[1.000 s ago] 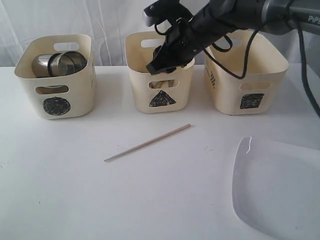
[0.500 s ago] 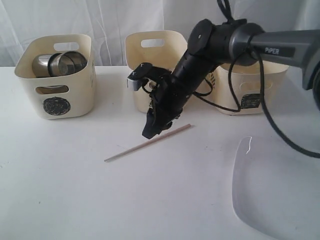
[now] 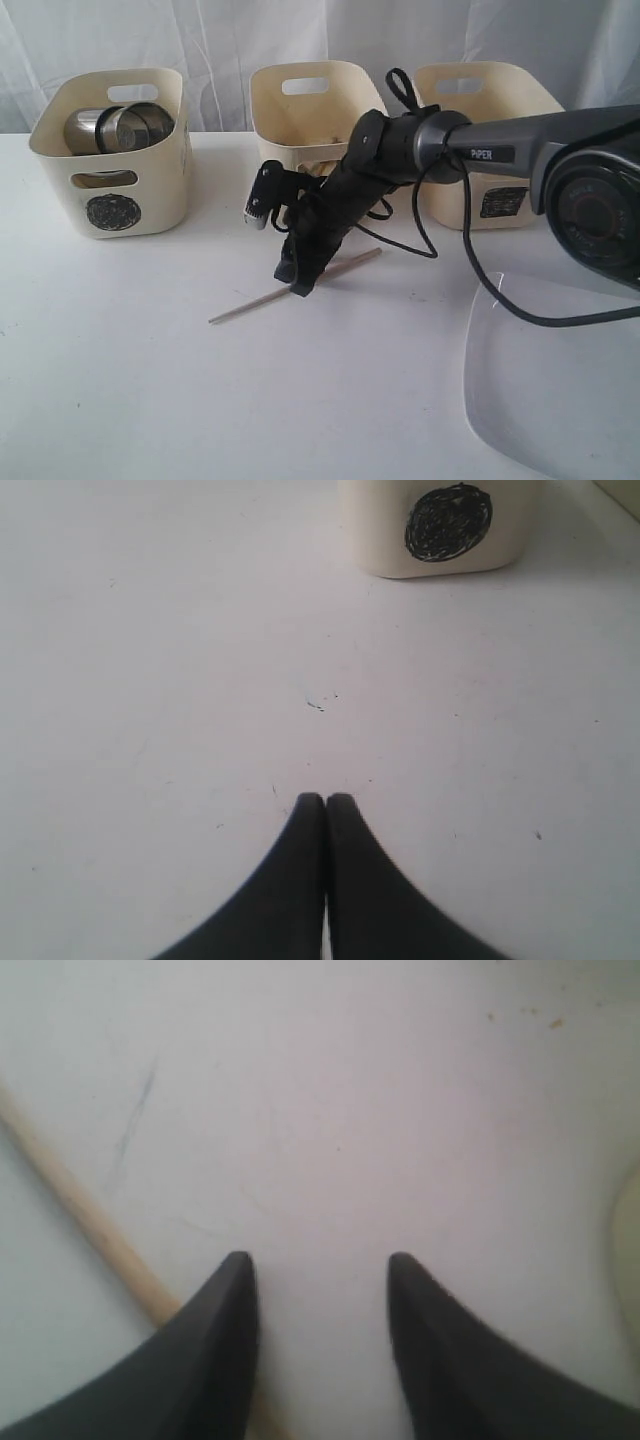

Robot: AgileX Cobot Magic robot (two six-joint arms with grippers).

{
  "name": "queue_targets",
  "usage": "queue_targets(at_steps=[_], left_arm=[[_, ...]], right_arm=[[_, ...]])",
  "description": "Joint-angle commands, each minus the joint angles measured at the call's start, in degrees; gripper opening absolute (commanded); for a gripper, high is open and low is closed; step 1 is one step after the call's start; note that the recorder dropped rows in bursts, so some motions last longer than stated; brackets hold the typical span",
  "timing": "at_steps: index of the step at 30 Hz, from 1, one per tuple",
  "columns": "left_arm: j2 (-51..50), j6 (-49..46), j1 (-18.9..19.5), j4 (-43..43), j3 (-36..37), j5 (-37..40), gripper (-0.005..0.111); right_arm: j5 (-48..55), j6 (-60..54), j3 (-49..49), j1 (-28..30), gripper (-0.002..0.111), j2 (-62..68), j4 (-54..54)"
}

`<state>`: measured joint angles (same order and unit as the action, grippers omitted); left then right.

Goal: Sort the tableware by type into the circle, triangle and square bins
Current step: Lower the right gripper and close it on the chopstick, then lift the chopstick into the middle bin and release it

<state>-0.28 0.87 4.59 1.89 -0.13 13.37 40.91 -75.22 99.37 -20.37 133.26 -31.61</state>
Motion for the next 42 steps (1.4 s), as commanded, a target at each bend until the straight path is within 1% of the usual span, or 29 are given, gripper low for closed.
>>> queue_targets(at_steps=[1, 6, 8, 12, 17, 19, 23, 25, 26, 27, 30, 31, 35, 39, 42], left_arm=[[0.28, 0.36, -0.03, 0.45, 0.13, -0.03, 0.000], [0.28, 0.36, -0.03, 0.45, 0.13, -0.03, 0.000], [0.28, 0.36, -0.03, 0.45, 0.13, -0.03, 0.000], [0.28, 0.36, -0.03, 0.45, 0.13, -0.03, 0.000], [0.28, 0.36, -0.03, 0.45, 0.13, -0.03, 0.000], [0.28, 0.36, -0.03, 0.45, 0.13, -0.03, 0.000], [0.28, 0.36, -0.03, 0.45, 0.13, -0.03, 0.000], [0.28, 0.36, -0.03, 0.45, 0.13, -0.03, 0.000], [0.28, 0.36, -0.03, 0.45, 0.13, -0.03, 0.000], [0.28, 0.36, -0.03, 0.45, 0.13, -0.03, 0.000], [0.28, 0.36, -0.03, 0.45, 0.13, -0.03, 0.000], [0.28, 0.36, -0.03, 0.45, 0.13, -0.03, 0.000], [0.28, 0.36, -0.03, 0.45, 0.13, -0.03, 0.000], [0.28, 0.36, -0.03, 0.45, 0.13, -0.03, 0.000], [0.28, 0.36, -0.03, 0.45, 0.13, -0.03, 0.000]], right_arm=[[1.18, 0.92, -0.12, -0.69, 0.040, 1.10, 0.55], [1.22, 0.92, 0.10, -0.88, 0.040, -0.32, 0.55], [2.80, 0.92, 0.13, -1.24, 0.040, -2.80, 0.55], [10.56, 0.92, 0.13, -1.90, 0.040, -5.63, 1.41], [9.14, 0.92, -0.10, -1.90, 0.040, -5.63, 13.92], [9.24, 0.92, -0.10, -1.90, 0.040, -4.76, 16.27], [9.37, 0.92, -0.10, -1.90, 0.040, -1.79, 16.59], [10.33, 0.92, -0.10, -1.90, 0.033, -1.52, 16.68], [11.23, 0.92, -0.10, -1.90, 0.025, -1.52, 16.86], [12.08, 0.92, -0.10, -1.90, 0.021, -1.52, 17.01], [15.73, 0.92, -0.10, -1.90, 0.002, -1.30, 18.43], [17.43, 1.07, -0.10, -1.90, 0.000, -1.30, 18.95], [22.98, 3.82, -0.10, -1.90, 0.000, -1.31, 19.64], [25.81, 8.71, -0.10, -3.36, 0.000, -3.06, 18.98], [25.95, 15.48, -0.10, -5.25, 0.000, -6.41, 15.73]])
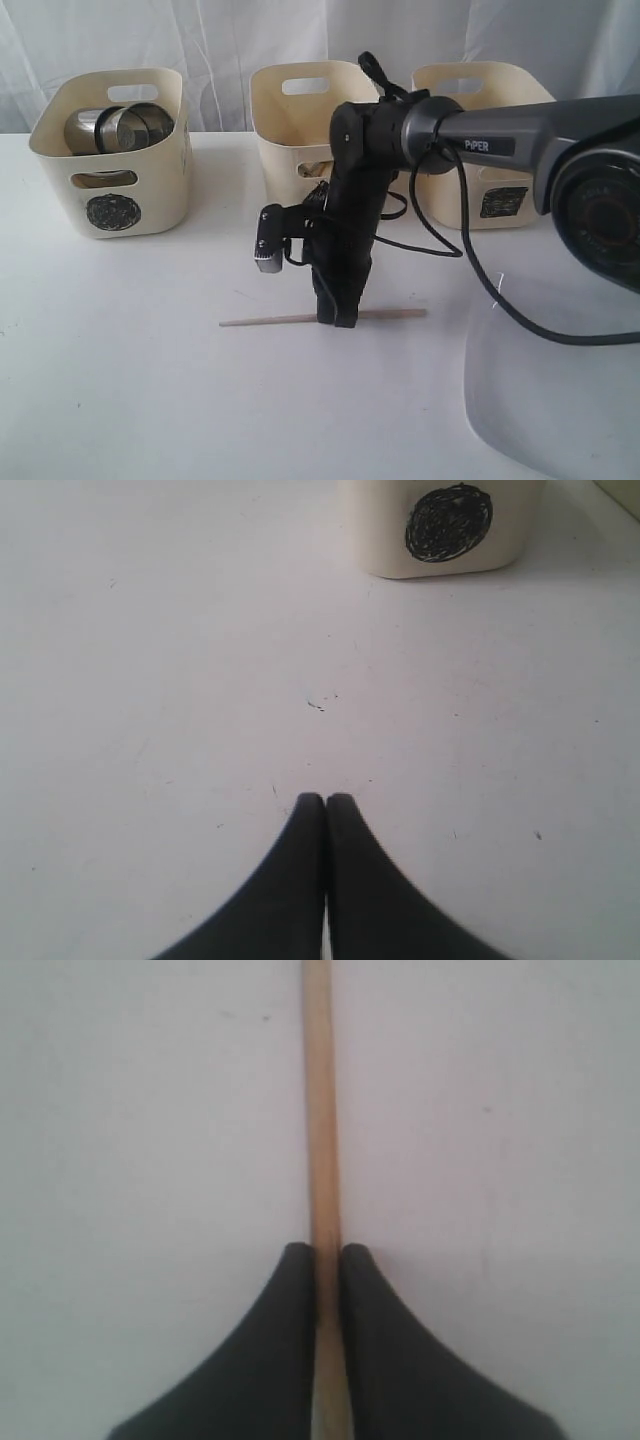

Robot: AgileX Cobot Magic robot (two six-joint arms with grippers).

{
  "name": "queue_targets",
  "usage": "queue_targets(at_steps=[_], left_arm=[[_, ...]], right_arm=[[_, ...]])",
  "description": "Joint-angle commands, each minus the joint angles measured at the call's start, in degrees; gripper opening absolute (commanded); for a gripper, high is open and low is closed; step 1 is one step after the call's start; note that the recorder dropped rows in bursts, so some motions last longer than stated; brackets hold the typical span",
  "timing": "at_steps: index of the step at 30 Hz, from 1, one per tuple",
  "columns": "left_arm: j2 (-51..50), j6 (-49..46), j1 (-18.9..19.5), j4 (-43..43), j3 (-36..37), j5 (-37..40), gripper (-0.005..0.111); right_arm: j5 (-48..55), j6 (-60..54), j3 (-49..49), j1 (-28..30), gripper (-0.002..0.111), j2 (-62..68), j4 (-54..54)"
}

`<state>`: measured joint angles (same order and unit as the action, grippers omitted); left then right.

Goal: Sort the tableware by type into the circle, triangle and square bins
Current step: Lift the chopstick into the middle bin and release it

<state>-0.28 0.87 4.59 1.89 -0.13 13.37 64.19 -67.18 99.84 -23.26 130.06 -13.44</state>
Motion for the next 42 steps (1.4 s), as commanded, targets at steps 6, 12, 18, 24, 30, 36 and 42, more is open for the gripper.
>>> queue_targets(at_steps=[6, 12, 18, 24, 30, 36, 42], left_arm=[[0.28, 0.36, -0.03, 0.45, 0.13, -0.03, 0.000], [0.28, 0.36, -0.03, 0.45, 0.13, -0.03, 0.000], [0.28, 0.36, -0.03, 0.45, 0.13, -0.03, 0.000], [0.28, 0.36, -0.03, 0.45, 0.13, -0.03, 0.000], [0.28, 0.36, -0.03, 0.45, 0.13, -0.03, 0.000], [0.28, 0.36, -0.03, 0.45, 0.13, -0.03, 0.000], [0.28, 0.36, -0.03, 0.45, 0.13, -0.03, 0.000]], right_arm=[[2.30, 13.02, -0.46, -2.94, 0.000, -9.76, -15.44], [-2.08, 15.75, -0.46, -2.12, 0.000, -14.84, -18.15], [-24.84, 17.70, -0.46, 1.72, 0.000, -17.20, -29.73], [-57.86, 17.70, -0.46, 4.62, 0.000, -15.02, -46.68], [-80.65, 17.70, -0.34, 4.74, 0.000, -10.15, -46.57], [-74.07, 17.70, -0.34, 4.98, 0.004, -7.10, -32.47], [-75.35, 17.85, -0.34, 5.03, 0.028, -5.68, -32.81]])
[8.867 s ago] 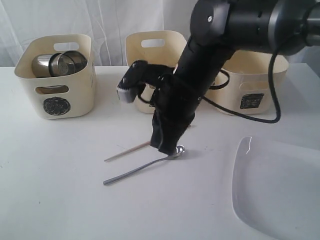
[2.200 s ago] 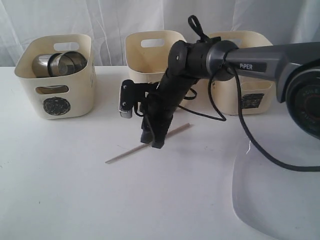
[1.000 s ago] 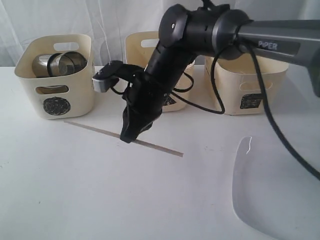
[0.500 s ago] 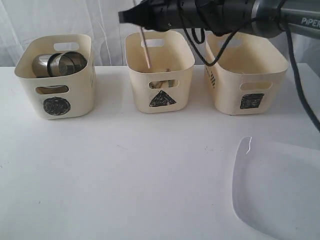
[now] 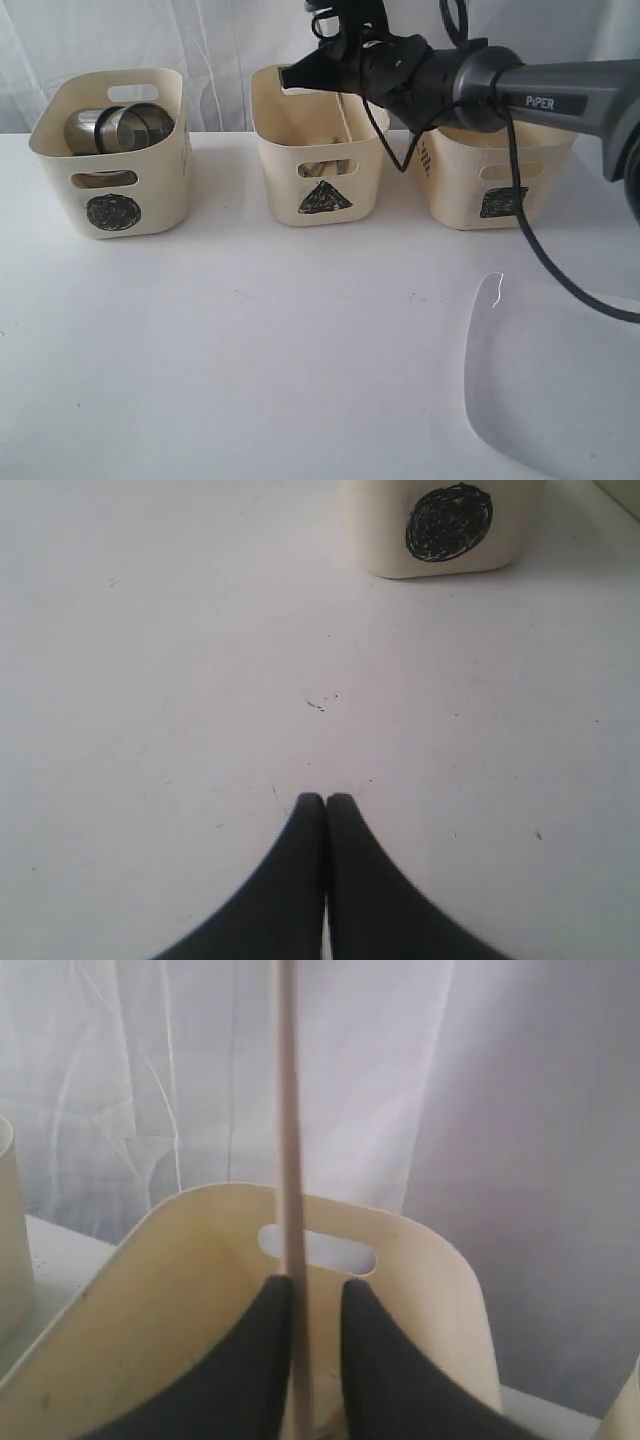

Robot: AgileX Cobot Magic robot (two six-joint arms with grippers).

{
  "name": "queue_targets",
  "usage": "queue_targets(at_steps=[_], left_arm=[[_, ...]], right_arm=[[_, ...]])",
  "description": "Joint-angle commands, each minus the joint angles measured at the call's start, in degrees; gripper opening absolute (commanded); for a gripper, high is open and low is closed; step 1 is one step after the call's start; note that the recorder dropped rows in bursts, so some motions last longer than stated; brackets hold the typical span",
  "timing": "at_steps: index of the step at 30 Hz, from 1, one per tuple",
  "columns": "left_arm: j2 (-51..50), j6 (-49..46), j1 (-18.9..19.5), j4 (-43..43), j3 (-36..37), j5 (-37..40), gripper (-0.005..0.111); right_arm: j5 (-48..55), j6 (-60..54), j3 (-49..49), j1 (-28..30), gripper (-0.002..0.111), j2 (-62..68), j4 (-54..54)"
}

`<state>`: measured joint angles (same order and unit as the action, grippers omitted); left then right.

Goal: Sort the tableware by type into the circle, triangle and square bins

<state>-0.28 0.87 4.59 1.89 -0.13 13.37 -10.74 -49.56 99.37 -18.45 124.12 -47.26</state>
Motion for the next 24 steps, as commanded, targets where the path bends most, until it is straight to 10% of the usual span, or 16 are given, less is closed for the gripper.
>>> queue_targets(at_steps=[1, 13, 17, 24], left_arm=[[0.28, 0.36, -0.03, 0.45, 0.13, -0.03, 0.000], [0.28, 0.36, -0.03, 0.45, 0.13, -0.03, 0.000], [0.28, 0.36, -0.03, 0.45, 0.13, -0.03, 0.000], [0.28, 0.36, -0.03, 0.45, 0.13, -0.03, 0.000]], right_arm=[[-0.28, 0.23, 0.13, 0.22, 0.030, 0.25, 1.02], [23.00, 1.40, -1.03, 1.89, 0.024, -11.95, 1.04], [40.65, 17.26, -4.55, 8.03, 0.000, -17.92, 11.90], [45.61, 32.04, -17.67, 20.70, 0.000, -32.60, 21.36]])
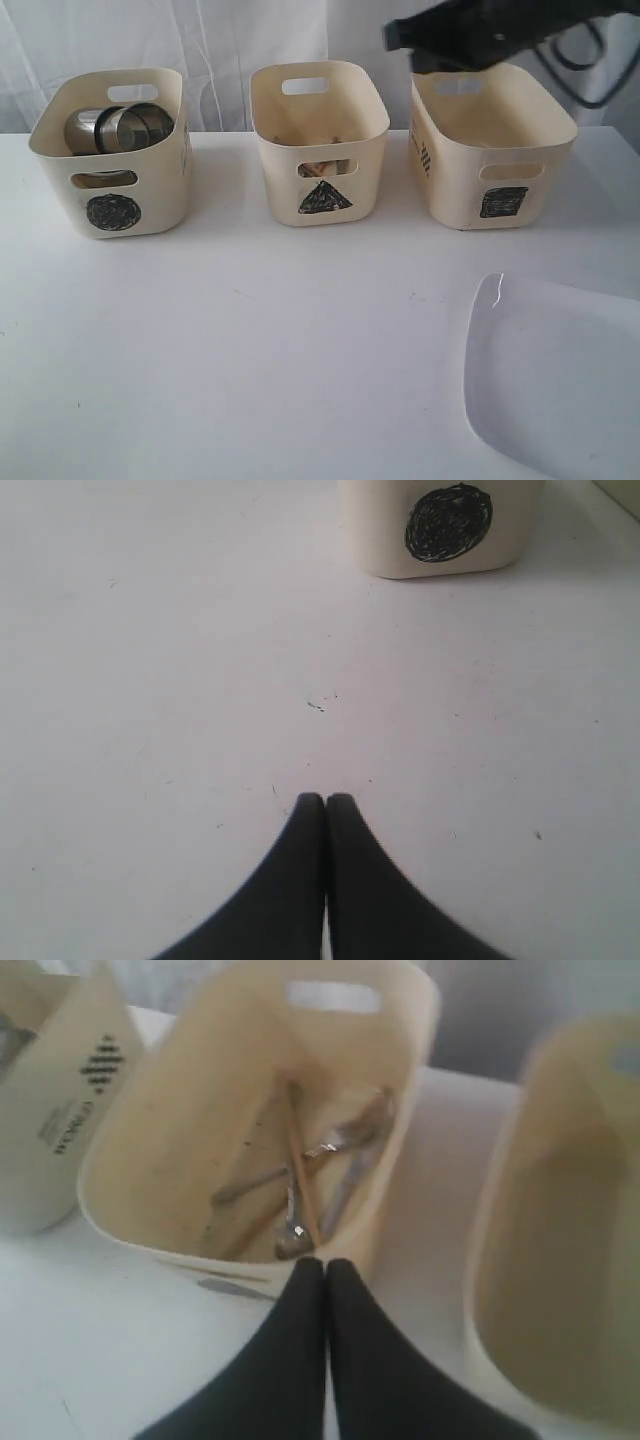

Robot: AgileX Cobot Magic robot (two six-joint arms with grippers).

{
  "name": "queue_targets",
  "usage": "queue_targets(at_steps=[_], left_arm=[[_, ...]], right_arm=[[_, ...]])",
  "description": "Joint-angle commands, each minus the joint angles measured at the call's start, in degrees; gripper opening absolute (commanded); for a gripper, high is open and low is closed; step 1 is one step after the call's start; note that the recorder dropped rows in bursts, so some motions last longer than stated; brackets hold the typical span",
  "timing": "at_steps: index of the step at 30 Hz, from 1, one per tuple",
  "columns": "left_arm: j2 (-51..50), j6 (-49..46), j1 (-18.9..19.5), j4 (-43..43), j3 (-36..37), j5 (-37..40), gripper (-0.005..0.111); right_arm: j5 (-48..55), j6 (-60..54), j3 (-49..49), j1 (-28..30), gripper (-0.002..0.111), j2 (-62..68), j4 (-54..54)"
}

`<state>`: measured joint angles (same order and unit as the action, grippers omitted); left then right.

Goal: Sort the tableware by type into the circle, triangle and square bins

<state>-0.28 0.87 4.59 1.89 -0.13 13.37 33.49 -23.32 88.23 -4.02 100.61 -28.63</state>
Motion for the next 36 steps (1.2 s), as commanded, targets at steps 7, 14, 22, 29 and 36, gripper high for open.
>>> queue_targets(at_steps=[7, 14, 22, 29, 36], left_arm=[[0.28, 0.36, -0.03, 0.45, 0.13, -0.03, 0.000], [0.28, 0.36, -0.03, 0.45, 0.13, -0.03, 0.000], [0.28, 0.36, -0.03, 0.45, 0.13, -0.03, 0.000], [0.28, 0.36, -0.03, 0.45, 0.13, -0.03, 0.000], [0.28, 0.36, -0.03, 0.45, 0.13, -0.03, 0.000]], right_arm=[[-5.46, 9.42, -22.65, 20.30, 0.000, -24.69, 14.81], [-3.62, 15.32, -38.62, 31.78, 0.000, -24.50, 27.68], [3.81, -2.96, -45.20, 32.08, 0.021, -19.94, 27.55], [-2.48, -3.09, -45.44, 32.08, 0.059, -17.02, 27.55], [-13.46, 1.01, -45.44, 32.08, 0.059, -12.29, 26.78]])
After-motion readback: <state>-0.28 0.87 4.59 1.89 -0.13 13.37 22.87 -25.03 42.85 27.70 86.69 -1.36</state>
